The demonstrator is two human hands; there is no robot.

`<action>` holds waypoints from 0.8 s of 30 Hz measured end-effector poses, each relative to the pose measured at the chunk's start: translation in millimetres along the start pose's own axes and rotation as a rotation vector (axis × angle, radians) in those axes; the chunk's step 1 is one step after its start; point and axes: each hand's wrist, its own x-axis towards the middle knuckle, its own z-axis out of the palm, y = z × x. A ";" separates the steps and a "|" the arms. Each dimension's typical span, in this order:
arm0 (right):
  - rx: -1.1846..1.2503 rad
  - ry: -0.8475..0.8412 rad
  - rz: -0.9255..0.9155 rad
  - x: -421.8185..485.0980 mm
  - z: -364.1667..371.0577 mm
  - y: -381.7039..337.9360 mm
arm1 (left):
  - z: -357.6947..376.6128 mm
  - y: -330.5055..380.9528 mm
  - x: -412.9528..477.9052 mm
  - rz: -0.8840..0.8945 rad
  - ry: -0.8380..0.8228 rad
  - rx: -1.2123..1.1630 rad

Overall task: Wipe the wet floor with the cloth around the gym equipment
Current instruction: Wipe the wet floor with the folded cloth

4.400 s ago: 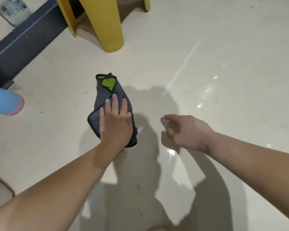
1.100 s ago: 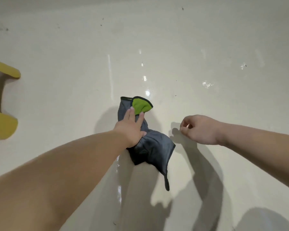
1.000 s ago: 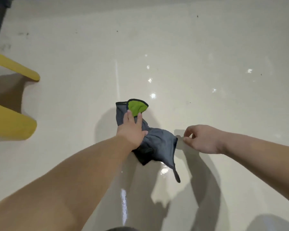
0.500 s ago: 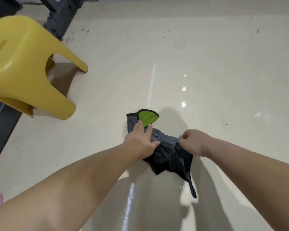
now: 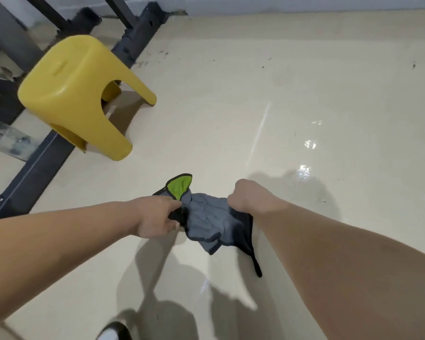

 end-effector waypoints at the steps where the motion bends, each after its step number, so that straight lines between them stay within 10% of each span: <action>1: 0.000 0.023 0.001 -0.9 0.3 -3.0 | -2.1 3.6 -0.2 0.017 0.007 0.016; 7: 0.023 0.103 -0.066 14.9 10.8 -4.6 | 34.8 25.8 50.8 -0.200 -0.132 -0.085; 12: -0.234 0.159 -0.015 -3.3 6.5 56.1 | 76.6 66.0 126.9 -0.309 0.211 -0.260; 24: -0.097 0.328 0.400 -101.0 -17.1 226.3 | -11.0 244.1 216.6 0.423 0.388 0.181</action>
